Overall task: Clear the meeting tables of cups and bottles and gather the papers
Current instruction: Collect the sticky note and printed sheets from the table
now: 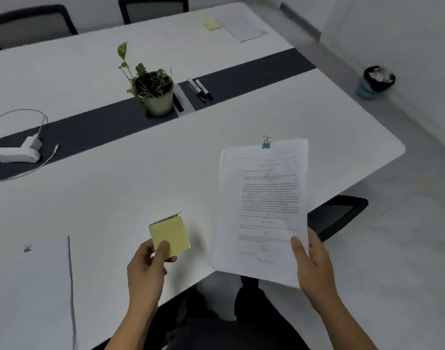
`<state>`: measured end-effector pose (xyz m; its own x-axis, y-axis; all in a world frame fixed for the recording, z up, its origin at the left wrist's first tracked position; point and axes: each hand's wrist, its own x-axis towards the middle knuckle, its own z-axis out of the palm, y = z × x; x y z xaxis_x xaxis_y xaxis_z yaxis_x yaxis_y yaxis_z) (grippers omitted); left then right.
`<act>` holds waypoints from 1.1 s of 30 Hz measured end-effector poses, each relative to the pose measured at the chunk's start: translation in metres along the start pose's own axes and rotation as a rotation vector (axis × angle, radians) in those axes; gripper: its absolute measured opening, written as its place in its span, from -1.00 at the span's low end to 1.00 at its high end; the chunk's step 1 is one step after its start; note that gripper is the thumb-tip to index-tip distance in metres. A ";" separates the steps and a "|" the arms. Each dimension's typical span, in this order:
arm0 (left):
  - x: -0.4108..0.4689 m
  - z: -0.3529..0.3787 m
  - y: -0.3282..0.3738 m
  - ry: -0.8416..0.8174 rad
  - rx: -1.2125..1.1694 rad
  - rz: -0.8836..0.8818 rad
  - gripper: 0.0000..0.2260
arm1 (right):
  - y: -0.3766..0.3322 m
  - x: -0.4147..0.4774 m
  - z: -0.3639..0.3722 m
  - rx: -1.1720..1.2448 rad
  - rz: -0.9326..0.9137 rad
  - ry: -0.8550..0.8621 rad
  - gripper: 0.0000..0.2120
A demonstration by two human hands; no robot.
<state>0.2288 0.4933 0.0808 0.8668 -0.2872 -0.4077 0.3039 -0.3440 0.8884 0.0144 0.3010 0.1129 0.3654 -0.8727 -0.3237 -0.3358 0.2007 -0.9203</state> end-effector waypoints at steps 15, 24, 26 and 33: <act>-0.079 0.191 0.070 -0.430 0.059 0.260 -0.87 | 0.039 -0.056 -0.186 0.228 0.000 0.612 -0.75; -0.170 0.374 0.060 -0.327 0.059 0.215 -0.89 | 0.090 0.028 -0.360 0.273 0.067 0.511 -0.75; -0.188 0.412 0.069 -0.324 0.064 0.196 -0.90 | 0.082 0.051 -0.402 0.247 0.056 0.489 -0.76; -0.216 0.521 0.110 -0.281 0.004 0.195 -0.86 | 0.051 0.133 -0.508 0.238 -0.030 0.432 -0.73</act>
<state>-0.1310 0.0516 0.1566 0.7656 -0.5826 -0.2729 0.1411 -0.2619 0.9547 -0.3959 -0.0306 0.1344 -0.0383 -0.9743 -0.2221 -0.1051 0.2250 -0.9687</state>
